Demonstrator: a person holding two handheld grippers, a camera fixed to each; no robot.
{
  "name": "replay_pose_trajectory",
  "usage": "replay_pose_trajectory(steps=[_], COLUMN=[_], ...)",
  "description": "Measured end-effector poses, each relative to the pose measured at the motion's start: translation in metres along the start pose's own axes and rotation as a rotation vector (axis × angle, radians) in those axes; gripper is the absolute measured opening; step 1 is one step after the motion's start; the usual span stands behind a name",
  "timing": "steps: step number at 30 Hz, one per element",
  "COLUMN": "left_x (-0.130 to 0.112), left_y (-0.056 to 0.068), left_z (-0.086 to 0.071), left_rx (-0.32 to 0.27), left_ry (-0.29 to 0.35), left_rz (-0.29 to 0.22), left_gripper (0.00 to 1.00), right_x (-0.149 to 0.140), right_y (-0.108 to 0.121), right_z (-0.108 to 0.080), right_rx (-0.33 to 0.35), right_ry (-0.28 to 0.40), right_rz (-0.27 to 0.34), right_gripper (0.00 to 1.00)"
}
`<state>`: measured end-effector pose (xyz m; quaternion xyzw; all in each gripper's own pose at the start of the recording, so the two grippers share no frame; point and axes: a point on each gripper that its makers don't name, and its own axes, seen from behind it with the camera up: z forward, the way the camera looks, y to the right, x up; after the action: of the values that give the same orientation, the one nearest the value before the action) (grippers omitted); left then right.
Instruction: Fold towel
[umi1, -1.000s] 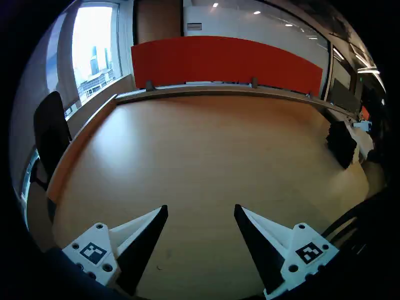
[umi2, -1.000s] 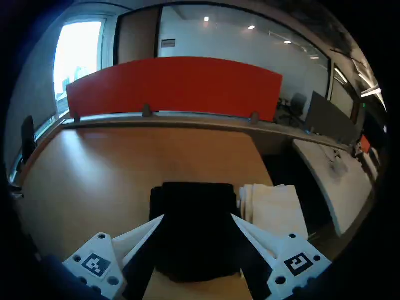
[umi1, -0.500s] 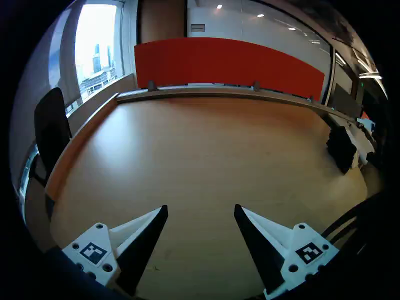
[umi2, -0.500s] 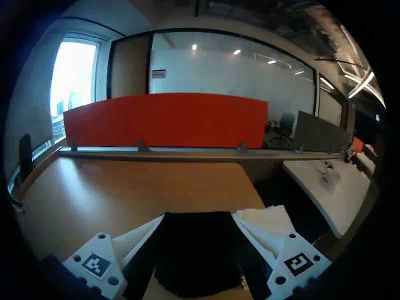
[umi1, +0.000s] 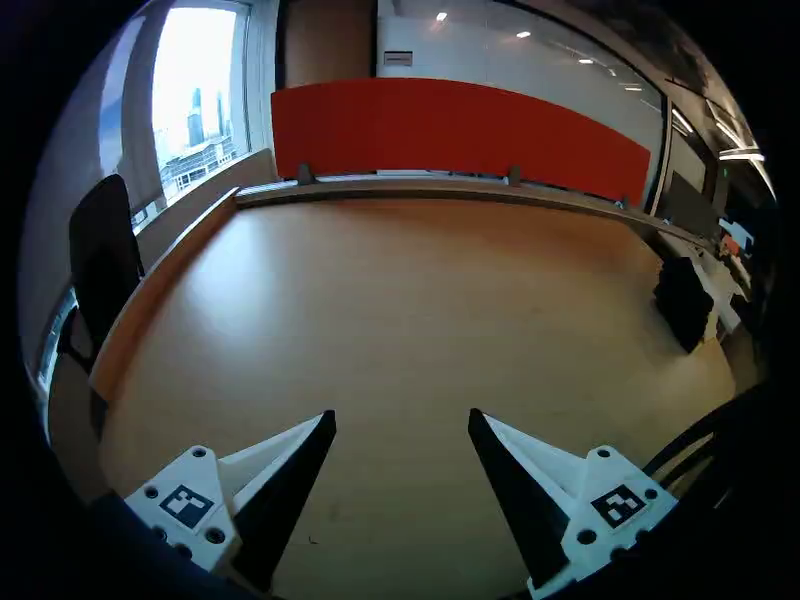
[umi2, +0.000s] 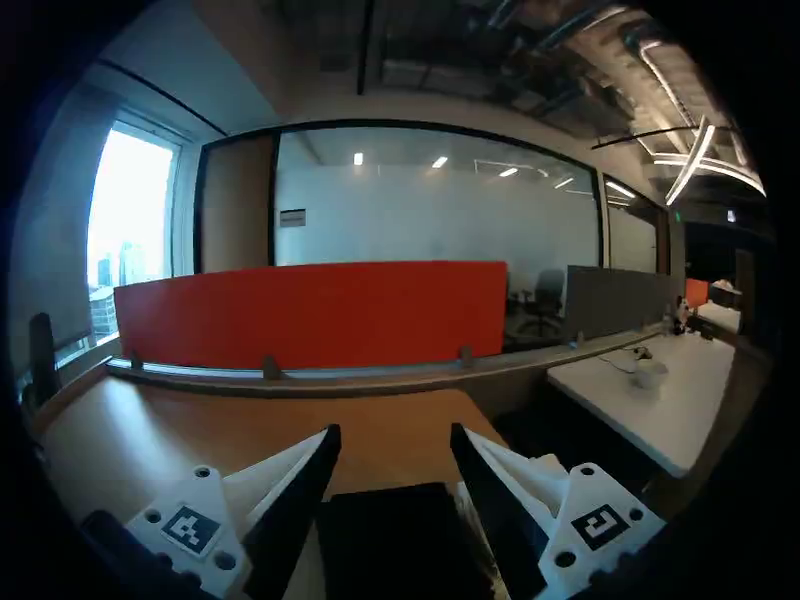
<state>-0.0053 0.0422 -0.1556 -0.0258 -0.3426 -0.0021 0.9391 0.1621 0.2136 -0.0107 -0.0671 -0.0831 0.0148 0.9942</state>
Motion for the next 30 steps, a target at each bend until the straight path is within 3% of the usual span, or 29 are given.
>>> replay_pose_trajectory(steps=[3,15,30], left_x=[0.002,0.030,0.119], left_y=[0.000,0.000,-0.014], left_z=[0.001,0.007,0.019], left_rx=[-0.001,-0.015,-0.015], left_ry=[0.006,0.063,0.258], left_rz=[-0.004,-0.016,-0.049], left_gripper=[0.99,0.99,0.99], right_x=[0.002,0.010,0.038], right_y=[-0.004,-0.016,-0.044], right_z=[0.000,0.005,0.001], right_rx=[0.004,0.002,-0.002], right_ry=[0.006,0.004,0.052], right_rz=[-0.007,-0.030,-0.047], right_gripper=[0.93,0.94,0.94])
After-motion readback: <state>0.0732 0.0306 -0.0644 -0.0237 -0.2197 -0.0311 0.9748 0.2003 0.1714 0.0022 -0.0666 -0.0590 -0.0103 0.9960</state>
